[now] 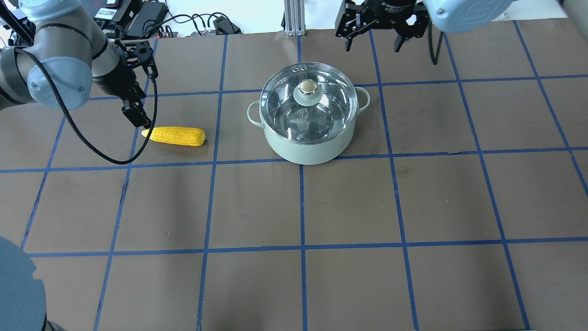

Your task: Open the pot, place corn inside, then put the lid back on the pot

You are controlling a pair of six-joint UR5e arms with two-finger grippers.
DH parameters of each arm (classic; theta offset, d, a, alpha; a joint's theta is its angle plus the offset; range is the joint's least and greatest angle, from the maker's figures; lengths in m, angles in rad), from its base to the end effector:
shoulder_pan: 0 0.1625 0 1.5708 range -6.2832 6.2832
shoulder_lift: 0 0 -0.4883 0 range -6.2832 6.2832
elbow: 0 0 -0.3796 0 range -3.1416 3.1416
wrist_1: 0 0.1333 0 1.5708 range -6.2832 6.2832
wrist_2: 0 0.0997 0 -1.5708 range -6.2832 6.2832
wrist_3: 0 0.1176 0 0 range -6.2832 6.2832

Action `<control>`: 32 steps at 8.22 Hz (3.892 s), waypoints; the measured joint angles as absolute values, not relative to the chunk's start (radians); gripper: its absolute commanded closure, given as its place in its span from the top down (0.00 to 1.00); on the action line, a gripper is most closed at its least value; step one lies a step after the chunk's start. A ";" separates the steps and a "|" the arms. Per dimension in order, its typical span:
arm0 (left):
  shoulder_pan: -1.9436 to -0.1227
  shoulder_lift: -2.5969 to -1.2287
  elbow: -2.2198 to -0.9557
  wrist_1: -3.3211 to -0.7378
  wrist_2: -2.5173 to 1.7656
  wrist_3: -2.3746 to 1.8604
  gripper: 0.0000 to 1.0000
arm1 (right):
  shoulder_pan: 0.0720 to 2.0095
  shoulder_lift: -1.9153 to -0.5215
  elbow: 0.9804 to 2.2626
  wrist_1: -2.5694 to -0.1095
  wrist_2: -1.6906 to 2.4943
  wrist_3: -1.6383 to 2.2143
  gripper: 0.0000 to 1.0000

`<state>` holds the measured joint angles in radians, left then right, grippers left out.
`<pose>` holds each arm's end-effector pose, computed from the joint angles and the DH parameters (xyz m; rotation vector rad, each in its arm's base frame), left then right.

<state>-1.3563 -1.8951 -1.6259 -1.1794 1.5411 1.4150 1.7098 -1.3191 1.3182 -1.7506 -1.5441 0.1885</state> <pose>-0.0040 -0.6245 0.3684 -1.7680 -2.5824 0.0467 0.2211 -0.5955 0.5380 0.0724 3.0734 -0.2681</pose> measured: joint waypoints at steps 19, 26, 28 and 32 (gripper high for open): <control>-1.356 -2.137 -1.633 -1.017 1.571 1.766 0.00 | 1.876 -1.068 1.361 -2.056 -1.580 0.300 0.39; -1.393 -1.956 -1.622 -1.099 1.612 1.623 0.00 | 1.870 -1.170 1.360 -1.999 -1.582 0.286 0.35; -1.464 -1.902 -1.620 -1.117 1.619 1.466 0.00 | 1.836 -1.274 1.368 -1.881 -1.583 0.259 0.35; -1.677 -1.867 -1.613 -1.104 1.613 1.012 0.00 | 1.687 -1.496 1.445 -1.607 -1.572 0.102 0.34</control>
<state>-1.6770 -1.8670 -1.6128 -1.1039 1.6129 1.0123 1.6867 -1.4964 1.4450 -1.6068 -1.5724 0.1024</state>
